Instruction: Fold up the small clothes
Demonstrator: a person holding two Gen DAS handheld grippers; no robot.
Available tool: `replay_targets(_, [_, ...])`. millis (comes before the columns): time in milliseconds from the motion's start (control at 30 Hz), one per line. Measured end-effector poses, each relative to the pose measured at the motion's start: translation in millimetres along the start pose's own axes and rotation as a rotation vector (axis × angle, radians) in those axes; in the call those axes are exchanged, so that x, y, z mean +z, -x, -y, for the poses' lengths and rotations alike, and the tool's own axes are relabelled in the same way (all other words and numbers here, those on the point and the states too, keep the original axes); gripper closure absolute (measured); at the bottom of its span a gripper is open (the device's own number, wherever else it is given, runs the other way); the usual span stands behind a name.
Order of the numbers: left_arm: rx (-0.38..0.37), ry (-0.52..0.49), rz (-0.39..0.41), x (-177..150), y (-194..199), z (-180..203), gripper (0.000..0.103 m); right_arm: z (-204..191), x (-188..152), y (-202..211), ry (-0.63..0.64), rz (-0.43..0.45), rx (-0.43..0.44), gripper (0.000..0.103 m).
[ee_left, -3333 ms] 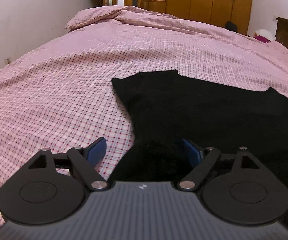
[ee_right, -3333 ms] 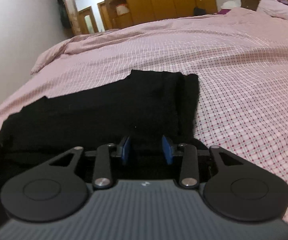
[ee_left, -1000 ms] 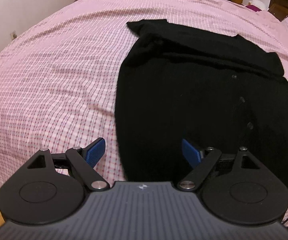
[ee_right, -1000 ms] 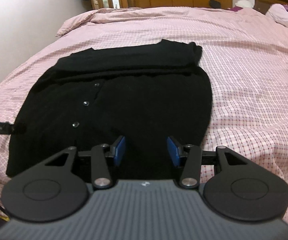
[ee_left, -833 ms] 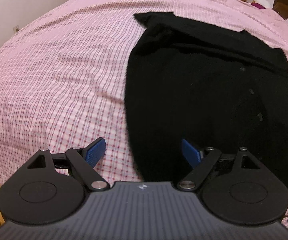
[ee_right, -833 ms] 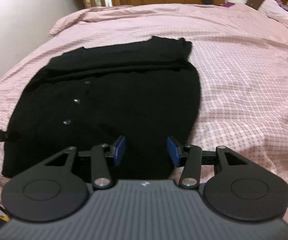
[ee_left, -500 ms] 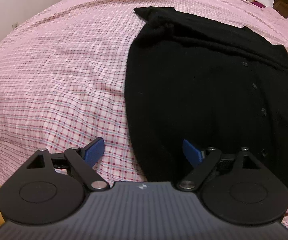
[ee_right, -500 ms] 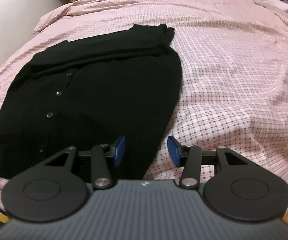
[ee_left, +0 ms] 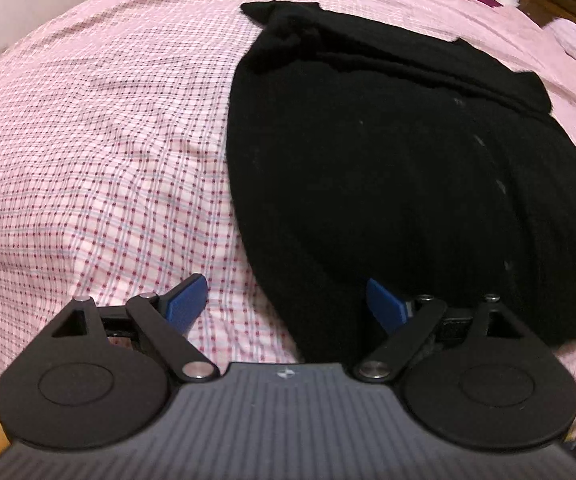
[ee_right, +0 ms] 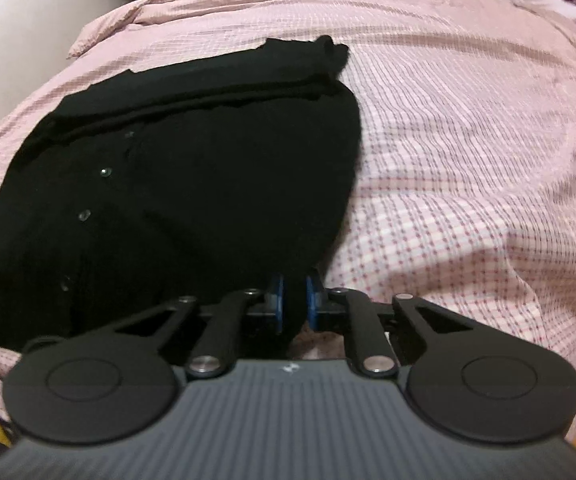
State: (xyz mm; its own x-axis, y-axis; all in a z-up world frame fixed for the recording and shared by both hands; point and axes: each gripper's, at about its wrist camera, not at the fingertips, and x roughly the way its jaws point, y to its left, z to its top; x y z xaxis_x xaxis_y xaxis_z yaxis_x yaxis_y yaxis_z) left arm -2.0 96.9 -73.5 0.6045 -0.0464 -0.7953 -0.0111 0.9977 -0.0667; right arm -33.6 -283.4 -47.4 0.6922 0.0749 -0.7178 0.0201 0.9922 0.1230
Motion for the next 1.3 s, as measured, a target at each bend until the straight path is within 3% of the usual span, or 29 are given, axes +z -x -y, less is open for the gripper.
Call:
replay_targets(133, [-0.026, -0.01, 0.02, -13.7, 8.9, 1.2, 0.016, 2.4, -1.4, -1.3, -0.016, -0.005, 0.021, 0.091])
replay_targets(233, [-0.129, 0.033, 0.032, -16.3, 12.1, -4.3, 0.051, 6.2, -2.0, -2.3, -0.046, -0.009, 0.046, 0.089])
replay_targets(300, [-0.178, 0.058, 0.019, -18.9, 10.9, -6.8, 0.055, 9.4, -2.6, -3.1, -0.063, -0.01, 0.062, 0.088])
replay_targets(633, [-0.181, 0.096, 0.004, -18.1, -9.1, -10.4, 0.054, 20.5, -10.7, -12.6, -0.139, -0.053, 0.139, 0.088])
replay_targets(867, [-0.17, 0.064, 0.005, -14.6, -19.1, -8.6, 0.054, 21.3, -15.2, -16.5, -0.149, -0.055, 0.152, 0.088])
replay_targets(1300, [-0.212, 0.098, -0.005, -12.7, -27.6, -15.5, 0.052, 15.1, -20.3, -29.2, -0.125, -0.068, 0.151, 0.088])
